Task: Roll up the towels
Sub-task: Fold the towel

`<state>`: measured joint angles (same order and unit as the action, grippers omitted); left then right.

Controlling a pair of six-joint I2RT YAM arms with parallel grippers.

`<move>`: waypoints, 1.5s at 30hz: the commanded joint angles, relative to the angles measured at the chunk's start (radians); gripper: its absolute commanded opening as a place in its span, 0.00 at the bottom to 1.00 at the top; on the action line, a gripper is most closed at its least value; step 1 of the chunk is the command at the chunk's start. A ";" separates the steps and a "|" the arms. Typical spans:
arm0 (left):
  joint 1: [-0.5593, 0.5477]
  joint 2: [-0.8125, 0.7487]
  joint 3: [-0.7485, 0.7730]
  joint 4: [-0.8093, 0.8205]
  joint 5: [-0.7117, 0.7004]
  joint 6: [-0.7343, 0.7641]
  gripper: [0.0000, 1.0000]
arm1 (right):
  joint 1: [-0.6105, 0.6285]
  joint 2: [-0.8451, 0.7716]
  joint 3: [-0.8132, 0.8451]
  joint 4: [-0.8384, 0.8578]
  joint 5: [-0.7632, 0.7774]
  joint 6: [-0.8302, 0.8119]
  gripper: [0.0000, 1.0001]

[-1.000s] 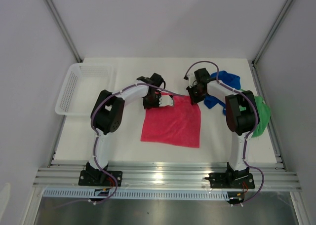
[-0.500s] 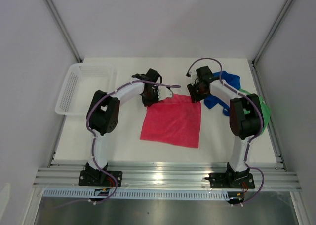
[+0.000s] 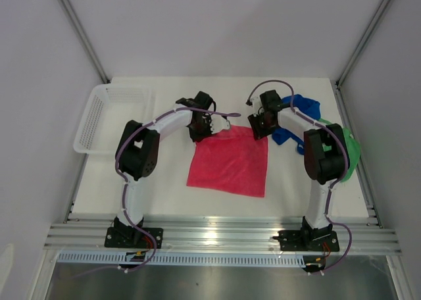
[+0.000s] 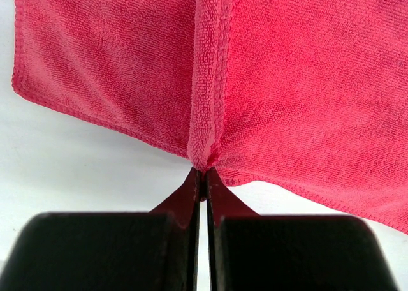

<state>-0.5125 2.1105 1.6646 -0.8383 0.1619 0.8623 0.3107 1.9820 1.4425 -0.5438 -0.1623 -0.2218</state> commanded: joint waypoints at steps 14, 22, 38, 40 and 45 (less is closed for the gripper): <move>0.005 -0.050 -0.003 0.010 0.010 -0.019 0.01 | 0.001 0.040 0.004 0.008 -0.006 0.002 0.23; 0.006 -0.072 -0.011 0.042 -0.005 -0.048 0.01 | 0.001 0.017 0.009 -0.005 0.012 0.004 0.00; 0.006 -0.136 -0.009 0.062 -0.045 -0.147 0.01 | 0.004 -0.098 -0.031 0.001 0.064 0.022 0.03; 0.006 -0.139 -0.002 0.059 -0.042 -0.151 0.01 | 0.005 -0.107 -0.039 0.004 0.064 0.021 0.03; 0.006 -0.133 0.026 0.036 -0.038 -0.158 0.01 | 0.002 -0.120 -0.039 -0.005 0.070 0.019 0.10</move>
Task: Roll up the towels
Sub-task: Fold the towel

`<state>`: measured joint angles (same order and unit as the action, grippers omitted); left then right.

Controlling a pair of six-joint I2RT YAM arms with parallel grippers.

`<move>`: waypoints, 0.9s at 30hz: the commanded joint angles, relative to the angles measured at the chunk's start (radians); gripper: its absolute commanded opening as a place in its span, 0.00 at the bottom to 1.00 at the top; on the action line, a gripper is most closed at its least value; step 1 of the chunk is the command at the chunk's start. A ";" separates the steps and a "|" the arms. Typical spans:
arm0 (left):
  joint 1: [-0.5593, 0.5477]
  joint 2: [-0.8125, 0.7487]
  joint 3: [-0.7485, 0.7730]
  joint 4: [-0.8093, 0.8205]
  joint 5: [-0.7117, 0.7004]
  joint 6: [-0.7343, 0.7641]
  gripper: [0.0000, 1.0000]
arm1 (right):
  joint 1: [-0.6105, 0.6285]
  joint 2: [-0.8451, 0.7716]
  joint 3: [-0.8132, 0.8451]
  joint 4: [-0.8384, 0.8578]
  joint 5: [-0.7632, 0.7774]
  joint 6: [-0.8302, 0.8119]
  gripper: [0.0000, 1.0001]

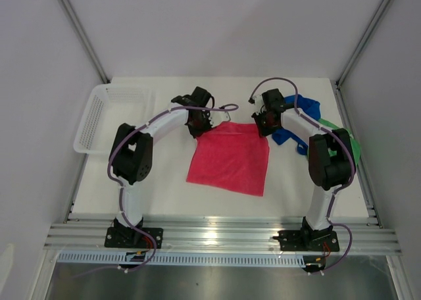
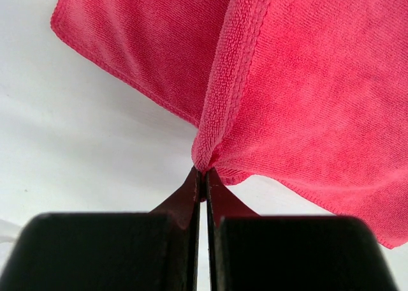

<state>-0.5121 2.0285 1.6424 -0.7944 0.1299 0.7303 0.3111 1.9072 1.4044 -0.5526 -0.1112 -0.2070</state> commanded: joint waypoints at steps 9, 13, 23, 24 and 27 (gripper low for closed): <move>0.006 -0.013 0.057 -0.008 -0.016 -0.026 0.01 | 0.000 0.036 0.002 0.016 -0.027 0.024 0.19; 0.006 -0.005 0.050 -0.008 -0.018 -0.025 0.01 | -0.003 0.033 -0.008 0.022 -0.048 0.037 0.25; 0.006 0.001 0.059 -0.008 -0.016 -0.025 0.01 | -0.012 0.039 -0.018 0.037 -0.074 0.044 0.10; 0.006 0.001 0.060 -0.006 -0.018 -0.025 0.01 | -0.013 0.038 -0.018 0.039 -0.074 0.046 0.07; 0.006 -0.002 0.060 0.003 -0.027 -0.029 0.01 | -0.015 0.032 -0.019 0.039 -0.053 0.052 0.00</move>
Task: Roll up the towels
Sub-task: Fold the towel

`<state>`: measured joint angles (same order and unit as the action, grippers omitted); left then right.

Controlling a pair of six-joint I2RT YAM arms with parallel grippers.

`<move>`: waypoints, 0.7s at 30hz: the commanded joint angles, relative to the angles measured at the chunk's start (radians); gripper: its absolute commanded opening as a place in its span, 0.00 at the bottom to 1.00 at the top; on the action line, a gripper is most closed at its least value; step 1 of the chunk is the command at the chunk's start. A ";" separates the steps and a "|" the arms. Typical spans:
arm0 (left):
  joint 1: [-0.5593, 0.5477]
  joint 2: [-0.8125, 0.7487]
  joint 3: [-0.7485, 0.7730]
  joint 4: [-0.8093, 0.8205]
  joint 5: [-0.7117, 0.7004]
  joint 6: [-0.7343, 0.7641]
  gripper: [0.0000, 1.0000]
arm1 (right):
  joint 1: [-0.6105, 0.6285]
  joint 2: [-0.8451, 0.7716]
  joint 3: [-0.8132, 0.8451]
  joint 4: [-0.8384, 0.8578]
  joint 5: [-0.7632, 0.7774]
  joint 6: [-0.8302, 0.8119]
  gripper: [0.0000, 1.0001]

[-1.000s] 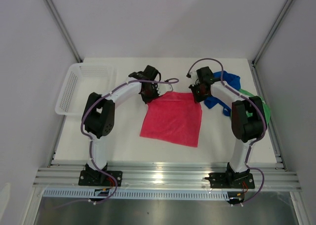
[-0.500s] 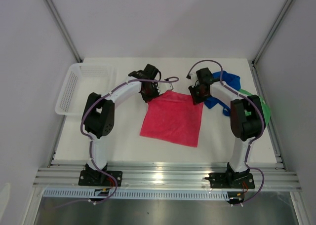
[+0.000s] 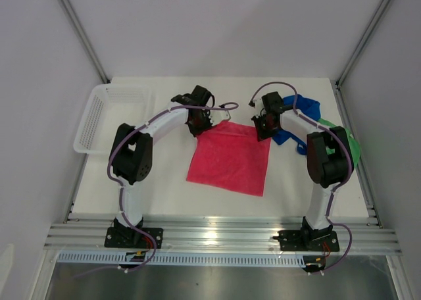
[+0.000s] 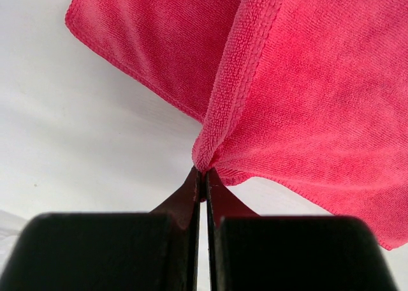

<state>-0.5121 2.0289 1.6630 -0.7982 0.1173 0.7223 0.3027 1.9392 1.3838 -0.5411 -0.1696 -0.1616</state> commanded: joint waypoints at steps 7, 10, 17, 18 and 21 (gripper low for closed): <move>0.006 -0.061 0.044 0.031 -0.004 -0.057 0.01 | -0.013 -0.098 -0.032 0.021 0.096 0.033 0.00; 0.006 -0.088 0.060 0.043 0.001 -0.073 0.01 | -0.020 -0.150 -0.035 0.017 0.134 0.043 0.00; 0.006 -0.046 0.156 0.028 -0.011 -0.115 0.01 | -0.036 -0.172 0.009 -0.011 0.170 0.056 0.00; 0.006 -0.026 0.188 0.024 -0.014 -0.124 0.01 | -0.040 -0.172 0.015 -0.013 0.170 0.056 0.00; 0.006 0.005 0.242 0.011 -0.031 -0.144 0.01 | -0.048 -0.163 0.029 -0.017 0.170 0.060 0.00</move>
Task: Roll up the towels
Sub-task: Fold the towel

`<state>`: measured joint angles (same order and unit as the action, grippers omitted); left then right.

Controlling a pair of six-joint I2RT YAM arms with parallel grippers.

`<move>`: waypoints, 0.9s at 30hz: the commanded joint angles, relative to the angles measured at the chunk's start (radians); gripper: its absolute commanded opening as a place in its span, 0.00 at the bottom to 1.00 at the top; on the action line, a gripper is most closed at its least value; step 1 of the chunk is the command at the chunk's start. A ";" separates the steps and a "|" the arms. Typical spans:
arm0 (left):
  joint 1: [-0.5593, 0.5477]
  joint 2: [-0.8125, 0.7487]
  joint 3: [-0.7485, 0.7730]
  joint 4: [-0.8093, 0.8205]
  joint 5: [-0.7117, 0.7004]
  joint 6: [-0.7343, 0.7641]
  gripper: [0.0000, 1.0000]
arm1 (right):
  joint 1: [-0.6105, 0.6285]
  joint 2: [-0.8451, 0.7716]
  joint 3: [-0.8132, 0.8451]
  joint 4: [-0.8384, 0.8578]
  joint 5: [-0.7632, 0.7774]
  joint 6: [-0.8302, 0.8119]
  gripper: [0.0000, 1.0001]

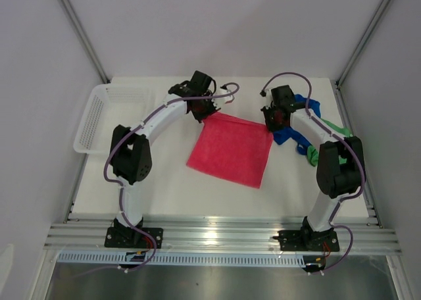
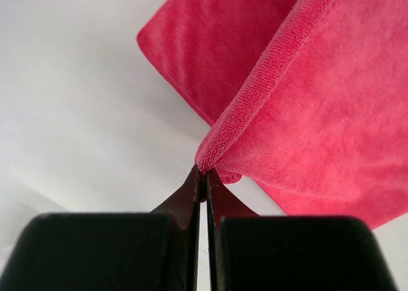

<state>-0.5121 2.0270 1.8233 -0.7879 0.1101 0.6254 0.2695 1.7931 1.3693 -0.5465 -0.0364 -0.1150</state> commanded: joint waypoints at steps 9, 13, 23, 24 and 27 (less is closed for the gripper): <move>0.006 -0.004 0.100 0.055 -0.043 -0.053 0.01 | -0.029 -0.023 0.077 0.000 0.066 0.026 0.00; 0.004 0.044 0.166 0.052 -0.058 -0.050 0.01 | -0.030 0.028 0.119 -0.015 0.069 0.015 0.00; 0.006 0.180 0.226 0.070 -0.153 -0.018 0.01 | -0.052 0.137 0.185 -0.016 0.069 0.006 0.00; 0.006 0.187 0.228 0.073 -0.153 -0.016 0.01 | -0.052 0.150 0.192 -0.017 0.069 0.006 0.00; 0.006 0.196 0.226 0.090 -0.162 -0.018 0.01 | -0.052 0.169 0.201 -0.013 0.066 0.006 0.00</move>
<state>-0.5129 2.2303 2.0102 -0.7341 0.0006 0.5953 0.2302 1.9450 1.5200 -0.5587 0.0101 -0.0975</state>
